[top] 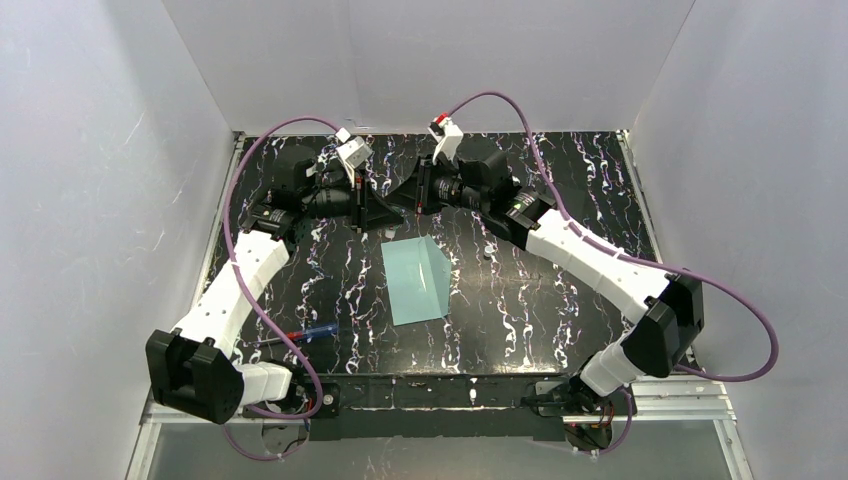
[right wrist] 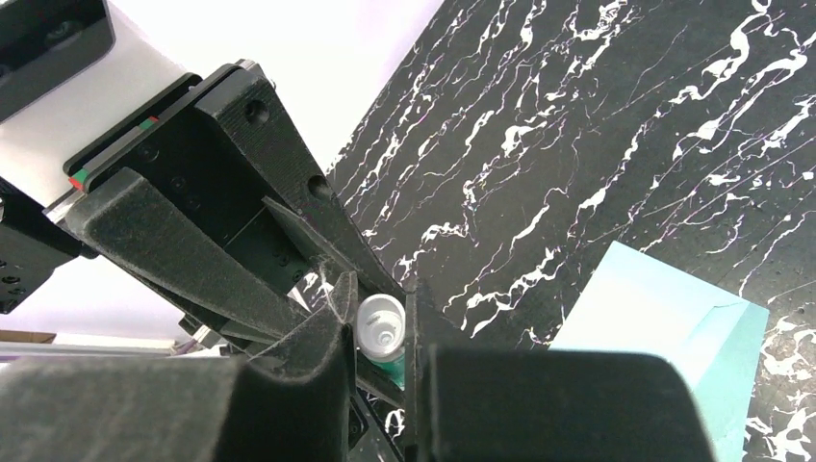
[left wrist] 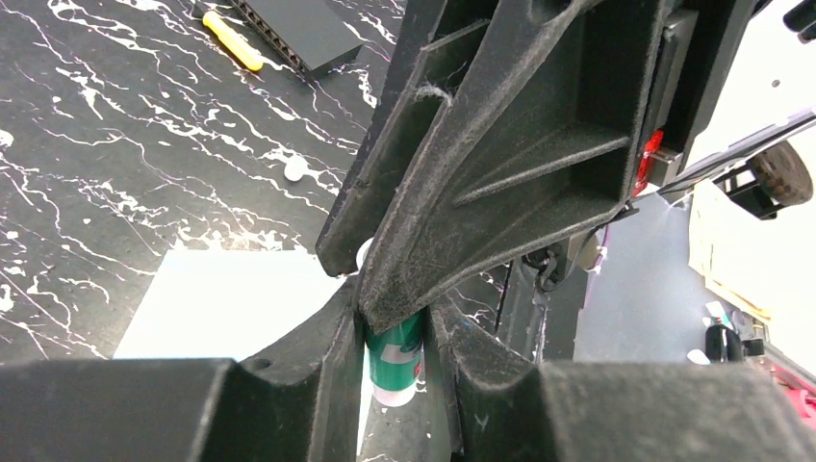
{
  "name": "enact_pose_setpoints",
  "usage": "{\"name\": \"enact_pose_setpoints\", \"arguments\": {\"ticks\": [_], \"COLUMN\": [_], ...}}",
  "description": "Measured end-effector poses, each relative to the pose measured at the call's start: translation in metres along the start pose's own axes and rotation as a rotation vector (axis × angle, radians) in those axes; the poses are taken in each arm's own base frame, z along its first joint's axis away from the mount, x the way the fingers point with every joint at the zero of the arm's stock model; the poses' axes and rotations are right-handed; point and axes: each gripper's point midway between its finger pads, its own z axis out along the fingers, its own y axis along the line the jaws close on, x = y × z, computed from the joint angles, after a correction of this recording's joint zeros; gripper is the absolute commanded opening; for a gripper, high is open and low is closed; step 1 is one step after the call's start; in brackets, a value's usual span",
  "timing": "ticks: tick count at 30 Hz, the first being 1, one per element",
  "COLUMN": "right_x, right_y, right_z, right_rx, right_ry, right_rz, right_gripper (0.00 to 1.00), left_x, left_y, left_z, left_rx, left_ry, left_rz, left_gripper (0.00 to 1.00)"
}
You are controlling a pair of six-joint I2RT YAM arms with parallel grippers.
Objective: Place the letter into the envelope and seal it
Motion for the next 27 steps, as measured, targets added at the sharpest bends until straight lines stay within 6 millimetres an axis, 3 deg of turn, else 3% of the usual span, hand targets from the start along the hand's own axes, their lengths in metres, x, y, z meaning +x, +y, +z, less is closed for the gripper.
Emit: {"name": "enact_pose_setpoints", "arguments": {"ticks": [2,7,13,22,25,27], "right_x": [0.000,-0.003,-0.002,0.023,0.027,0.024], "right_y": [-0.001,-0.006,-0.029,-0.061,-0.066,-0.064], "right_z": [0.000,0.004,0.027,0.062,0.063,0.063], "right_rx": [-0.004,0.026,0.194,0.369,0.399,0.391], "right_ry": [-0.007,-0.023,-0.016,0.016,0.012,0.008], "right_rz": [-0.005,0.029,0.209,0.633,0.717,0.715], "right_gripper": [0.01,0.01,0.01,0.01,0.49,0.70], "left_x": [0.000,-0.001,0.006,0.036,0.039,0.038], "left_y": [-0.001,0.006,0.041,0.086,0.090,0.088], "left_z": [0.000,0.001,-0.003,-0.008,-0.008,-0.007], "left_rx": [0.004,-0.036,-0.185,-0.270,-0.276,-0.269], "left_ry": [-0.002,-0.009,0.019,0.173,0.177,0.172], "left_rz": [-0.023,-0.031,0.145,0.455,0.482,0.475], "left_gripper": [0.00,0.00,0.00,0.00,0.00,0.00]}}
